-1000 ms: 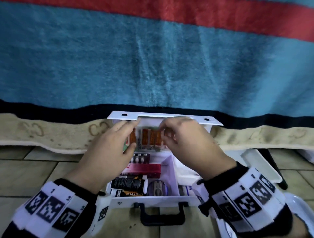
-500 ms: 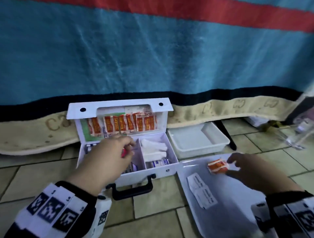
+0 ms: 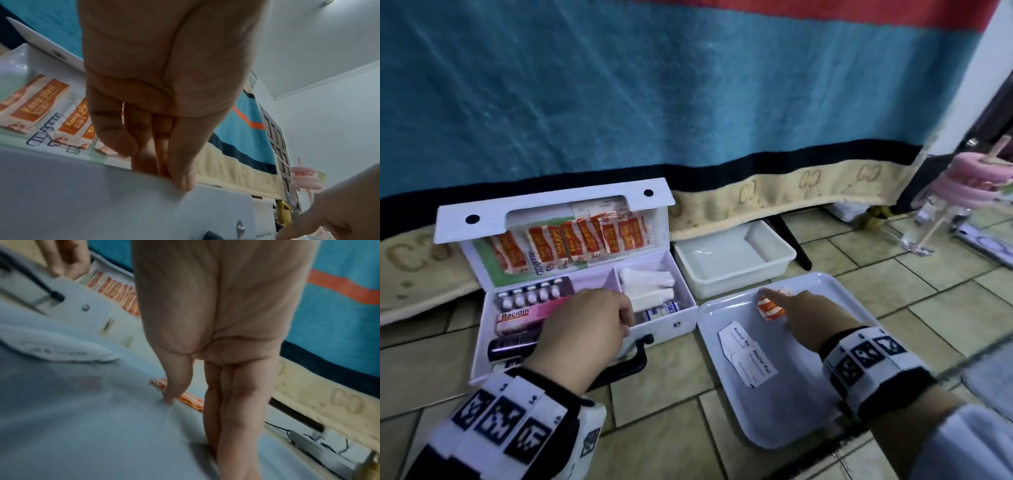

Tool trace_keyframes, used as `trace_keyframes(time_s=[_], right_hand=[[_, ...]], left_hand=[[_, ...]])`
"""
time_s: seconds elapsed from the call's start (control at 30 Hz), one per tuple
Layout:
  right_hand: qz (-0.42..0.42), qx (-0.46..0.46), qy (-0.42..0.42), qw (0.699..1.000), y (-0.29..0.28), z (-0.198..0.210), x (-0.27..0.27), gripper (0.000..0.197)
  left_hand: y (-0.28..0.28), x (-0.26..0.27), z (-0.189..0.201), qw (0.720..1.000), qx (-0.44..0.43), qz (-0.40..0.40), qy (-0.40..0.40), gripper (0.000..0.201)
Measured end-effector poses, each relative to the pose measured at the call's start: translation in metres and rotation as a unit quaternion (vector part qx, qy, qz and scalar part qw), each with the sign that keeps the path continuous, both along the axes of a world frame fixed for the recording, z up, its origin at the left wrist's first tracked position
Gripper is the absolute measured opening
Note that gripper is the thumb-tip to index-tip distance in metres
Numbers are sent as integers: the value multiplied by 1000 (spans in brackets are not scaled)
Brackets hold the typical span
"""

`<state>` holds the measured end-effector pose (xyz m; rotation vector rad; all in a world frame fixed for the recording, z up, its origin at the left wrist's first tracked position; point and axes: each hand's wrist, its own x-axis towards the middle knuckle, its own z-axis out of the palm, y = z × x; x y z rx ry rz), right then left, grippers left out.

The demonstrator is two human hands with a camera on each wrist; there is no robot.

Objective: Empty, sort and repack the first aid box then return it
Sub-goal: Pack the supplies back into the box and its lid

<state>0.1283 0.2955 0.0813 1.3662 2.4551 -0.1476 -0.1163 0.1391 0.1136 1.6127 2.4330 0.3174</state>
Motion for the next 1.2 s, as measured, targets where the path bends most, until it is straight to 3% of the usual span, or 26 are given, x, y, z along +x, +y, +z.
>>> trace_keyframes(time_s=[0.23,0.4,0.67,0.77,0.9,0.97,1.03,1.13,1.2], right_hand=[[-28,37,-10,999,-2,-10,-2,30],[-30,21,-4,999,4,-1,4,8],[-76,56,-47,994,11,9,3,12],[-108,17,5,994,21,13,4,32],[-72,-11,27,997,21,27,5,8],[-67,-7,20,998,20,30,7,20],[-57,5,27,998,21,36,4,11],[-35,13,80,996,20,49,-7,21],[-15,-9,154,988,14,62,-23,11]], left_hand=[[-1,-3,-5,1000,19,19,-10,28],[-1,0,-1,1000,21,12,-18,24],[-2,-1,-2,999,27,14,-24,29],[-1,-3,-4,999,27,16,-26,28],[0,-4,-5,999,26,15,-20,30],[0,-3,-6,999,26,16,-16,31],[-1,-4,-7,1000,22,17,-10,32],[-1,-4,-7,999,18,15,-22,30],[-2,-5,-4,999,18,10,-36,22]])
